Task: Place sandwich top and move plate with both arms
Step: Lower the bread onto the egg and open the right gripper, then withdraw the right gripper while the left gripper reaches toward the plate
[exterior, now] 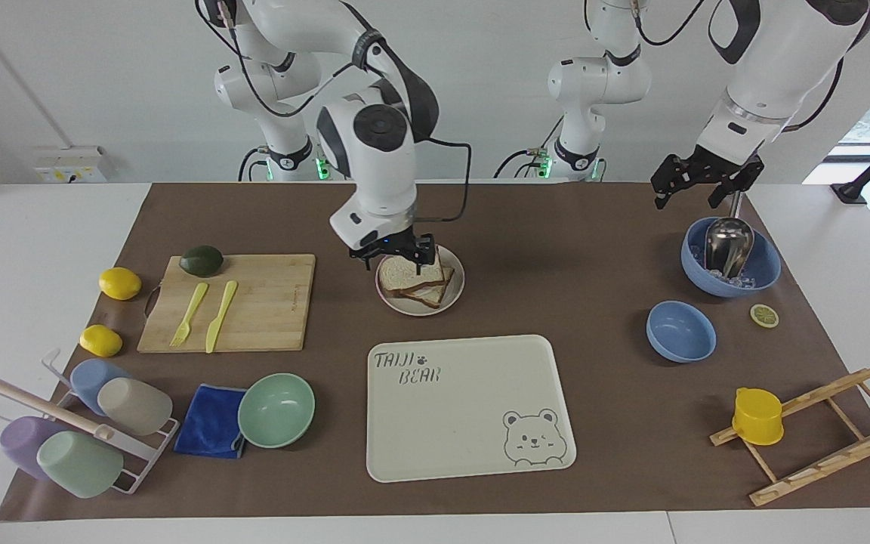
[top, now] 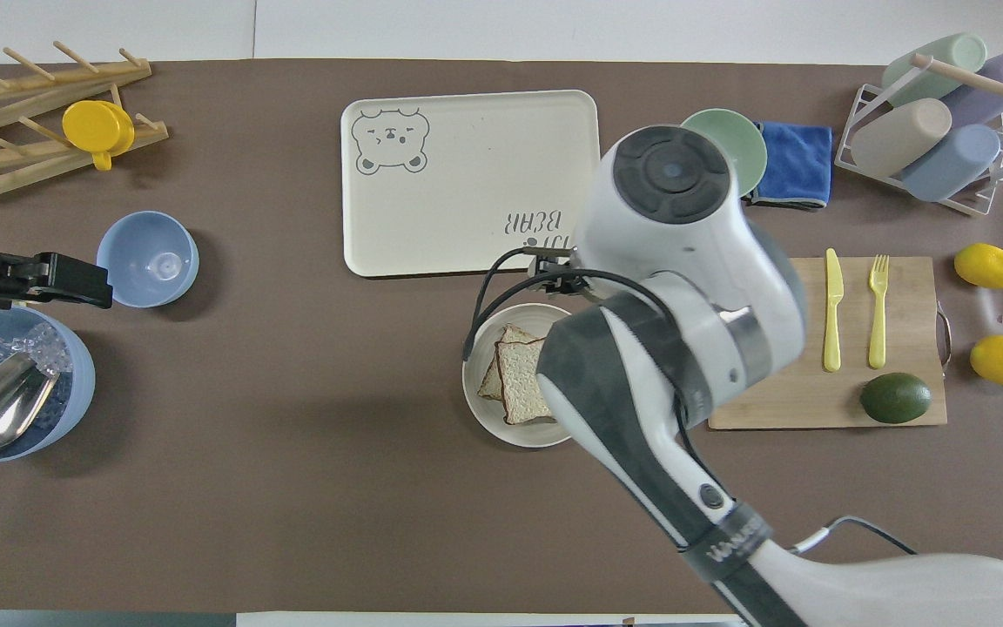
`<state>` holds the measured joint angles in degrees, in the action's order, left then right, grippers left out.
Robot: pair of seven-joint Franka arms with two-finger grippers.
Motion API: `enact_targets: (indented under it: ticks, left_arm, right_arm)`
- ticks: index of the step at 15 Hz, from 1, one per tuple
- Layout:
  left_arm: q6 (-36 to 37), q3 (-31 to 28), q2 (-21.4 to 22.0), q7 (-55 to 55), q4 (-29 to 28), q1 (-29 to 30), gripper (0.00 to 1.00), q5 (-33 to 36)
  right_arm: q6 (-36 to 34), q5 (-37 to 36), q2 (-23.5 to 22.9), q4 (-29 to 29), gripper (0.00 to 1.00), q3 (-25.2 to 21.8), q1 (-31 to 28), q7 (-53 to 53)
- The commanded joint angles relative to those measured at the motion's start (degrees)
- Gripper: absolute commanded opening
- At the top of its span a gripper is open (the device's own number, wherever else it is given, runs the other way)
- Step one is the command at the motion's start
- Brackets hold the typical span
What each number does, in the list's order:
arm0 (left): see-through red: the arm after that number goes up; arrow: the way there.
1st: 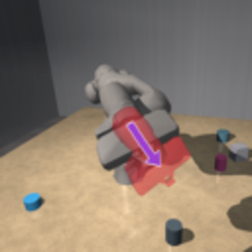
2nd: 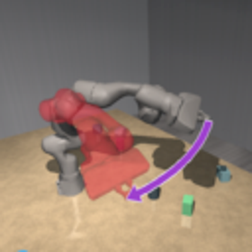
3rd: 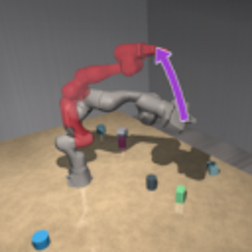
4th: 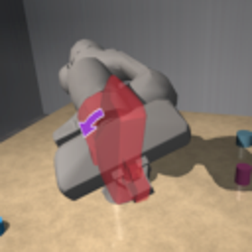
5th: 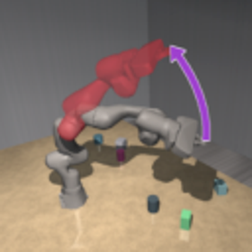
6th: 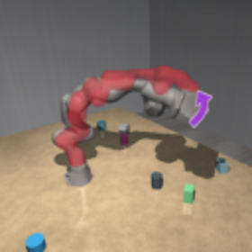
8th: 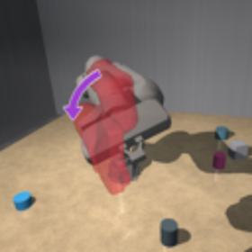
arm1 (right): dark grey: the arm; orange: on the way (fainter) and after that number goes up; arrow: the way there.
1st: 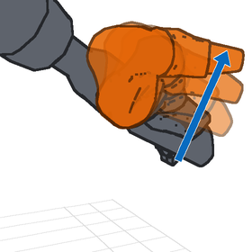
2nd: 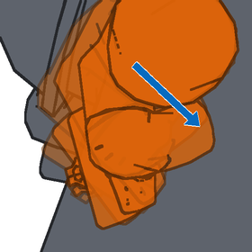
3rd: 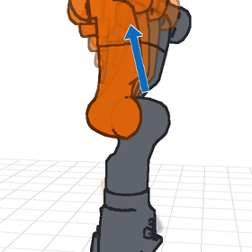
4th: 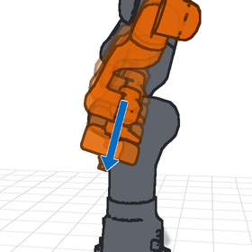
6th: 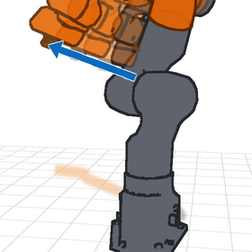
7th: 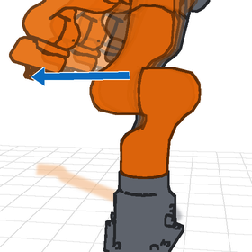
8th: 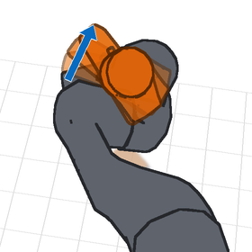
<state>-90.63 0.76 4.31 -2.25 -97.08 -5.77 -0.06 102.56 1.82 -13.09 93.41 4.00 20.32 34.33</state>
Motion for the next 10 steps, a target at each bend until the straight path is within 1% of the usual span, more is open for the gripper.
enact_targets:
  ticks: [1, 3, 5, 6, 8, 10]
  left_arm:
    - [-2.6, 0.4, 1.3, -0.1, -2.6, -0.2, 1.0, -0.8]
    - [-4.9, 0.6, 1.8, -0.2, -5.4, -0.6, 1.0, -1.3]
    - [-7.7, 0.6, 1.7, -0.6, -7.3, -1.4, 1.0, -3.3]
    - [-8.5, 0.6, 1.2, -1.3, -7.5, -1.9, 1.0, -4.0]
    - [-11.7, 0.6, 0.7, -4.3, -9.2, -4.1, 1.0, -4.7]
    - [-15.0, 0.6, 0.6, -6.7, -11.6, -5.8, 1.0, -6.3]
  right_arm:
    - [-7.4, 2.1, 5.0, 0.5, 1.0, 0.7, -7.0, -4.5]
    - [-12.5, 2.1, 8.1, 0.5, 1.0, 0.5, -10.9, -10.3]
    - [-17.5, 1.3, 10.9, 0.1, 1.0, 0.0, -14.3, -15.4]
    - [-18.5, 0.6, 12.1, 0.0, 1.0, -0.9, -13.8, -18.9]
    - [-19.1, -2.8, 12.5, 0.2, 1.0, -3.0, -13.3, -23.8]
    - [-21.5, -3.1, 12.6, -1.7, 1.0, -5.0, -13.7, -28.1]
